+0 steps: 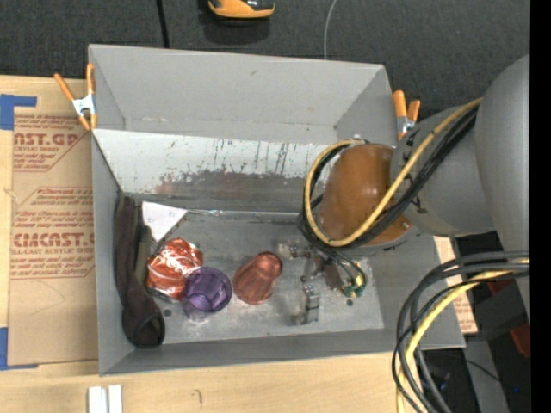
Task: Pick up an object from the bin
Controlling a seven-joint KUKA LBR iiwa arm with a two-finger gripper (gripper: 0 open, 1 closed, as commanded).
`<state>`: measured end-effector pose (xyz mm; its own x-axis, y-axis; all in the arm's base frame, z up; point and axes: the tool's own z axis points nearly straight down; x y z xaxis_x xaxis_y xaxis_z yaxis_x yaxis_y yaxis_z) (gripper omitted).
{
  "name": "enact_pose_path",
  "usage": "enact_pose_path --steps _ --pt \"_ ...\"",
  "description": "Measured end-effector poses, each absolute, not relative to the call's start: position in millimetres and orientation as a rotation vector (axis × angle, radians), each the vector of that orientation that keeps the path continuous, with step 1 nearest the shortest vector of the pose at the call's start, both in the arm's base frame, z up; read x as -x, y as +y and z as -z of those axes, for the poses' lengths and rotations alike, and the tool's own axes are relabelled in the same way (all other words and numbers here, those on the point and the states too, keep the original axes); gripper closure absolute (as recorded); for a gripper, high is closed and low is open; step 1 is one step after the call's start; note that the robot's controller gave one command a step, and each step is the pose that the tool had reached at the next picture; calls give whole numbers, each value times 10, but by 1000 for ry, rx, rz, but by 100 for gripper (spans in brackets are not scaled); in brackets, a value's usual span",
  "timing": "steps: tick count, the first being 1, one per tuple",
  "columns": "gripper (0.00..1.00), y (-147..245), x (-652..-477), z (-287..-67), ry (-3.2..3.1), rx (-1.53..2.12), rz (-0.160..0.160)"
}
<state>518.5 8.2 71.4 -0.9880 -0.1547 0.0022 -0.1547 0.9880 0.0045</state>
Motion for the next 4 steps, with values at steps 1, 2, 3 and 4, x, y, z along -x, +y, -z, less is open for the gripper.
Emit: enact_pose_path --steps 1,2,3,4 --pt "100 1034 -5445 -714 -3144 5 2" --pt "0 1030 -5441 -710 -3143 6 1" --pt "0 1030 -5441 -710 -3143 6 0" --pt "0 1427 -5389 -704 -3141 -119 -4"
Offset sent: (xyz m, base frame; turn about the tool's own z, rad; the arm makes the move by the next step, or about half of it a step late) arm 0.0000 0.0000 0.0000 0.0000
